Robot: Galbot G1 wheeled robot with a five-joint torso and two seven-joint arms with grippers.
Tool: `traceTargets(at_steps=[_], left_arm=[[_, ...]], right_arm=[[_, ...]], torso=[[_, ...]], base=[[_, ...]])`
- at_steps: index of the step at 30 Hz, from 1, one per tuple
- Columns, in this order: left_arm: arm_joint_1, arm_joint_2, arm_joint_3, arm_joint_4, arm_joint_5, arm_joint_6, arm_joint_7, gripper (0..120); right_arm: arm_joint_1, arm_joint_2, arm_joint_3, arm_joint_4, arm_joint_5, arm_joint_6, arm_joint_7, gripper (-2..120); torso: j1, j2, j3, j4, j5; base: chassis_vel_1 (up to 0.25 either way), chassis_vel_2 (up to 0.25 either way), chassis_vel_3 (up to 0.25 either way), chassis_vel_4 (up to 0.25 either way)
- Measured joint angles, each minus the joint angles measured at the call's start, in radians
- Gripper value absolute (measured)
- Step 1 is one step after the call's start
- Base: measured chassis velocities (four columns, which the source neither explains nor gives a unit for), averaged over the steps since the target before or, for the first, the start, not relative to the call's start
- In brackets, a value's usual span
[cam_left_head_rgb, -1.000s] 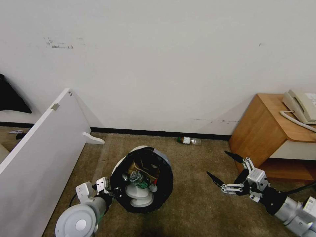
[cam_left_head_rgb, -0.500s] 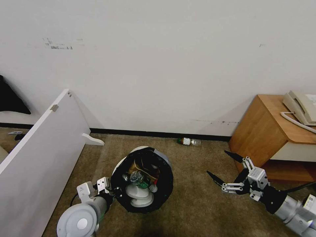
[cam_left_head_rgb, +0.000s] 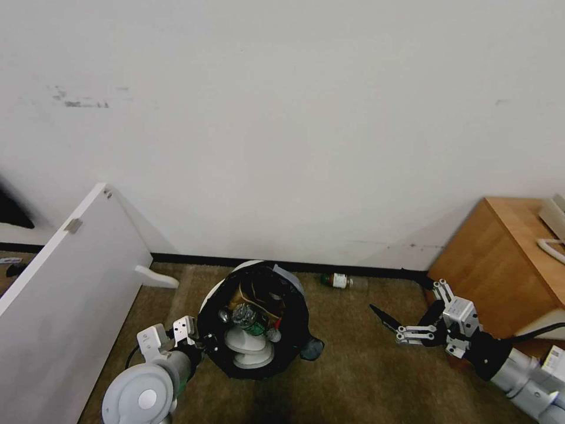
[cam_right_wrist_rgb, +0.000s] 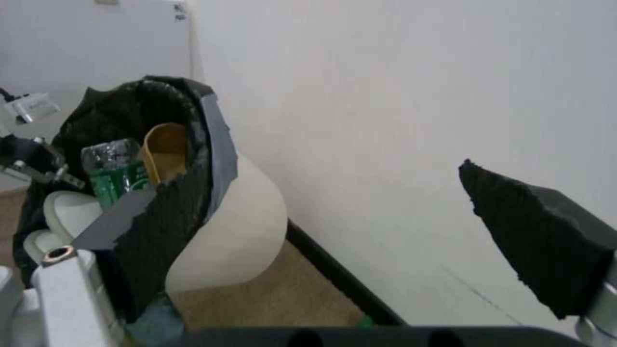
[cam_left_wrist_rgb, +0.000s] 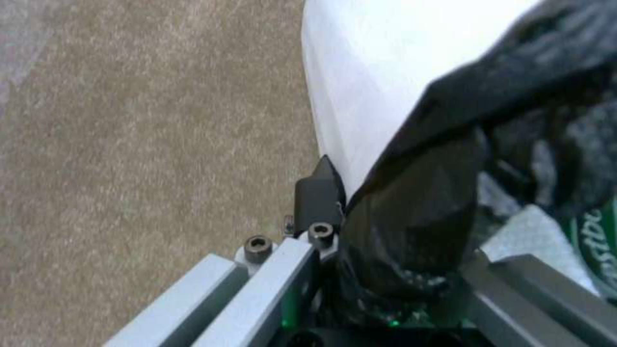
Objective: Pick up the trash bin and place the garbage on the floor into it.
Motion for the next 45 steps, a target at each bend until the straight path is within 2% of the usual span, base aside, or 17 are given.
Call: traceTargets(at_steps=[4, 31, 40, 45], left_arm=[[0.001, 0.000, 0.001, 0.001, 0.001, 0.000, 0.000, 0], [-0.016, 0.013, 0.005, 0.021, 0.003, 0.000, -0.001, 0], [-0.051, 0.034, 0.005, 0.040, -0.008, 0.000, 0.020, 0], [-0.088, 0.061, 0.025, 0.055, -0.079, 0.000, -0.013, 0]], right_arm=[[-0.001, 0.001, -0.001, 0.000, -0.002, 0.000, 0.000, 100], [-0.008, 0.002, -0.005, -0.005, -0.011, 0.025, 0.009, 100], [-0.077, -0.056, 0.057, -0.007, -0.006, 0.032, 0.018, 100], [-0.102, -0.089, 0.106, -0.013, -0.003, 0.040, 0.014, 100]], torso=[[0.000, 0.000, -0.001, -0.0006, -0.0001], [0.000, 0.000, -0.001, -0.0004, -0.0001], [0.000, 0.000, -0.001, -0.0006, 0.0001], [0.000, 0.000, -0.001, -0.0003, -0.0001]], base=[[0.005, 0.010, 0.017, -0.006], [0.004, -0.005, -0.003, 0.002], [0.000, 0.000, 0.000, 0.000], [0.000, 0.000, 0.000, 0.000]])
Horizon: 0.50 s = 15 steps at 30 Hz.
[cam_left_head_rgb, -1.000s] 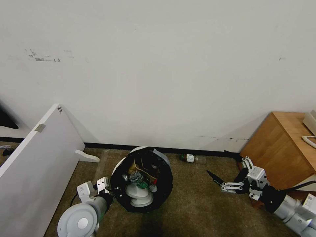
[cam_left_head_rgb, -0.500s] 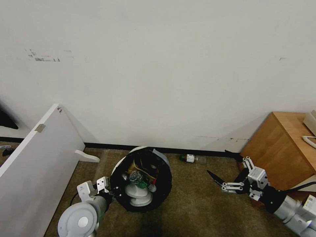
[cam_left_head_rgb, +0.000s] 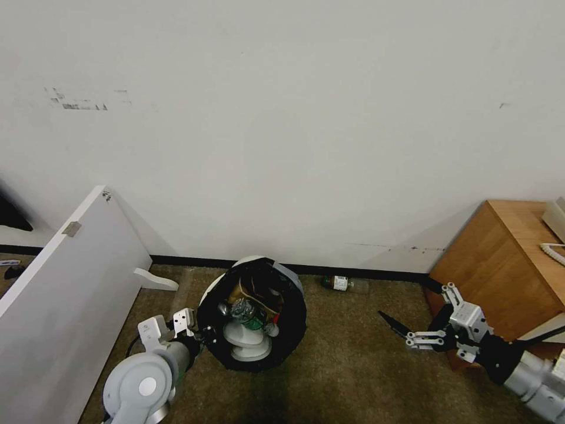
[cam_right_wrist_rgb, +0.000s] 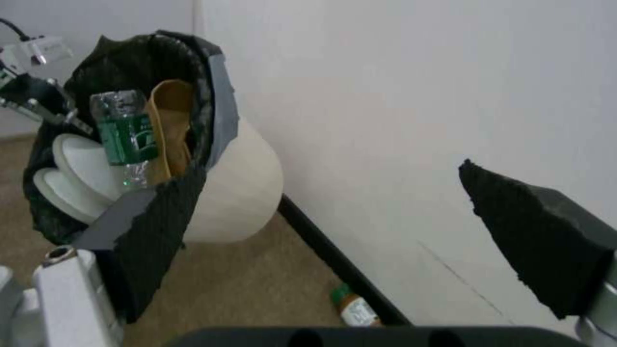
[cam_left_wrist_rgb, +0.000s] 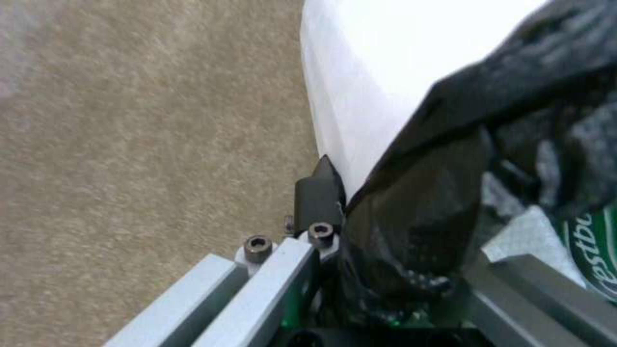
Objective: Pick up the trash bin and place the garbage on the floor into it.
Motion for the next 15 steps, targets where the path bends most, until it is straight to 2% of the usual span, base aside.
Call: traceTargets(at_steps=[3, 7, 15], left_arm=[[-0.022, -0.001, 0.023, 0.023, -0.020, 0.000, -0.012, 0], [-0.018, -0.002, 0.039, 0.037, -0.019, 0.000, -0.010, 0], [-0.010, -0.003, 0.040, 0.041, 0.003, 0.000, 0.006, 0]], right_arm=[[0.013, 0.006, -0.004, -0.017, -0.011, 0.000, -0.004, 100], [0.024, 0.036, -0.018, -0.025, -0.024, 0.000, -0.009, 100], [0.021, 0.080, -0.034, -0.024, -0.050, 0.003, -0.026, 100]], torso=[[0.000, 0.000, 0.000, -0.0003, 0.0000], [0.000, 0.000, 0.000, -0.0002, 0.0001], [0.000, 0.000, 0.000, -0.0002, 0.0000]], base=[[0.000, 0.000, 0.000, 0.000], [0.000, 0.000, 0.000, 0.000], [0.000, 0.000, 0.000, 0.000]])
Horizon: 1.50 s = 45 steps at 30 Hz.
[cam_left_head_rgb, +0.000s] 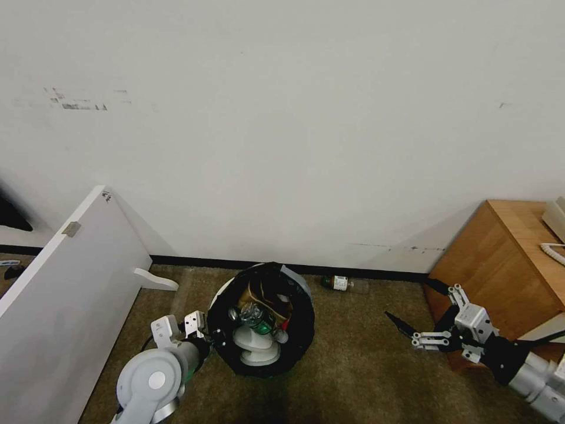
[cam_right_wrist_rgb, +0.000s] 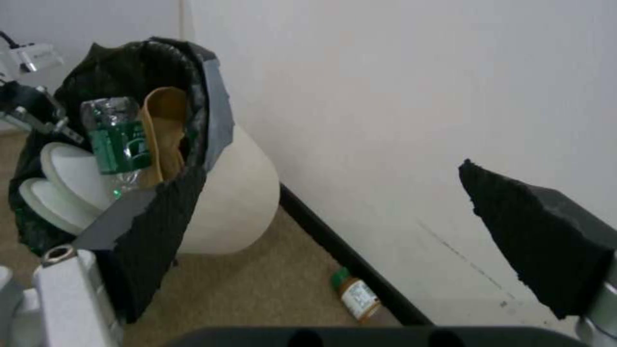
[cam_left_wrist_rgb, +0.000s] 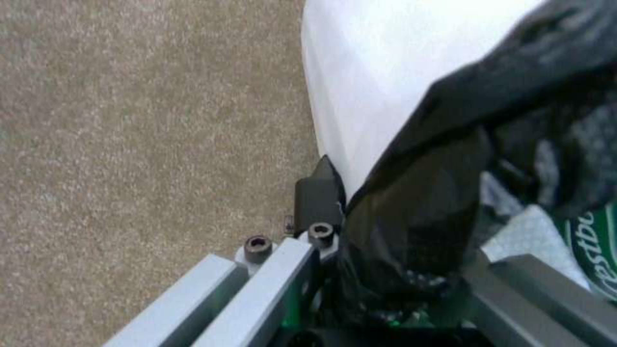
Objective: Pick up the trash bin and place the garbage on the floor into it.
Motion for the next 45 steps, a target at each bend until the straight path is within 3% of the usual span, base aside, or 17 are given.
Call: traceTargets(at_steps=[13, 17, 25, 45], left_arm=[[0.001, -0.004, -0.037, 0.003, 0.049, 0.000, 0.022, 0], [0.026, -0.034, -0.041, -0.015, 0.097, -0.003, 0.046, 0], [0.029, -0.051, -0.040, -0.022, 0.115, -0.006, 0.051, 0], [0.041, -0.043, -0.052, -0.037, 0.125, -0.009, 0.058, 0]], right_arm=[[0.038, 0.049, -0.041, -0.015, -0.040, 0.012, -0.023, 100], [0.045, 0.049, -0.051, -0.017, -0.057, 0.005, -0.041, 100], [0.045, 0.055, -0.060, -0.012, -0.060, -0.001, -0.048, 100], [0.061, 0.076, -0.076, -0.010, -0.053, 0.009, -0.051, 100]], torso=[[0.000, 0.000, 0.000, 0.0001, 0.0000], [0.000, 0.000, 0.000, 0.0002, 0.0000], [0.000, 0.000, 0.000, 0.0001, 0.0001], [0.000, 0.000, 0.000, 0.0001, 0.0004]], base=[[0.000, 0.000, 0.000, 0.000], [0.000, 0.000, 0.000, 0.000], [0.000, 0.000, 0.000, 0.000], [0.056, 0.041, -0.049, -0.040]])
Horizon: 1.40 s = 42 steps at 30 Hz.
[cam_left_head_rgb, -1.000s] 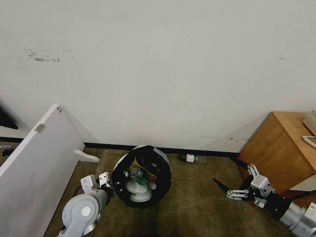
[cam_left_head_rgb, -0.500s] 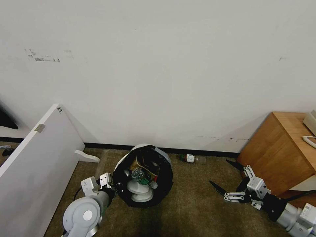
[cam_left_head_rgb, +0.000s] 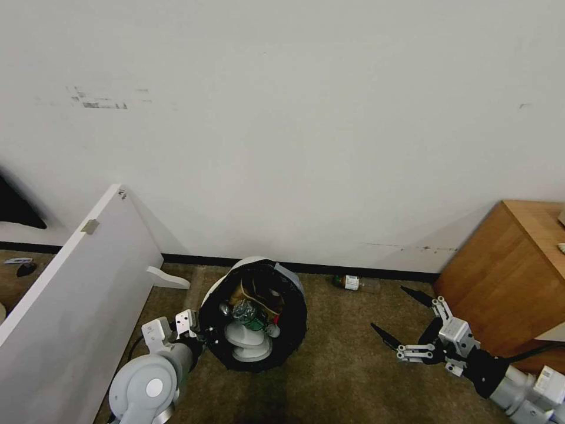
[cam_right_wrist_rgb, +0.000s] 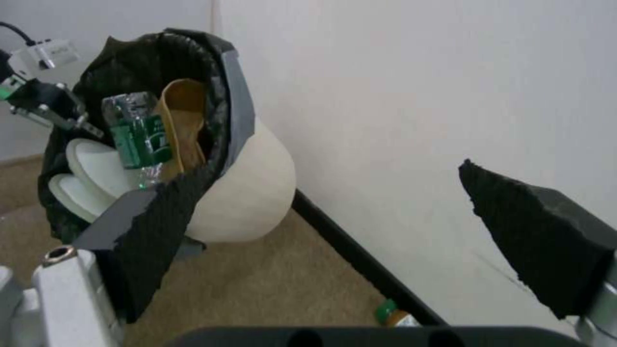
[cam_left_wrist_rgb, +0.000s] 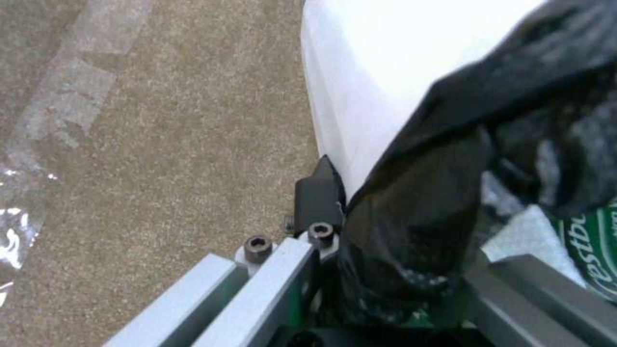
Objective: Pick up the trash bin and place the garbage on the floor into it.
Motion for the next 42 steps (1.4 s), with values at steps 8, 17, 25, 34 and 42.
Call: traceTargets(at_steps=[8, 17, 25, 34, 42], left_arm=[[0.002, 0.000, 0.004, -0.002, -0.001, -0.001, 0.000, 0], [0.002, -0.001, 0.006, 0.005, 0.000, -0.001, 0.000, 0], [-0.002, -0.004, 0.005, 0.008, 0.000, -0.001, 0.000, 0], [0.002, -0.010, 0.002, 0.009, 0.007, -0.001, 0.005, 0], [0.008, -0.015, 0.001, 0.010, 0.020, -0.003, 0.013, 0]], right_arm=[[0.001, 0.001, 0.000, 0.000, -0.002, -0.010, -0.012, 100], [0.009, 0.006, -0.012, -0.010, 0.000, -0.003, -0.009, 100], [0.008, 0.005, -0.013, -0.009, 0.015, 0.001, 0.002, 100], [0.008, 0.003, -0.010, -0.005, 0.021, 0.003, 0.018, 100], [0.013, 0.009, -0.007, -0.009, 0.031, -0.006, -0.027, 100]], torso=[[0.000, 0.000, 0.000, 0.0000, -0.0004], [0.000, 0.000, 0.000, 0.0000, -0.0004], [0.000, 0.000, 0.000, -0.0001, -0.0003], [0.000, 0.000, 0.000, -0.0001, -0.0003], [0.000, 0.000, 0.000, 0.0000, -0.0003]], base=[[0.000, 0.000, 0.000, 0.000], [0.013, 0.011, -0.017, -0.018], [0.000, 0.000, 0.000, 0.000], [0.000, 0.000, 0.000, 0.000], [0.000, 0.000, 0.000, 0.000]])
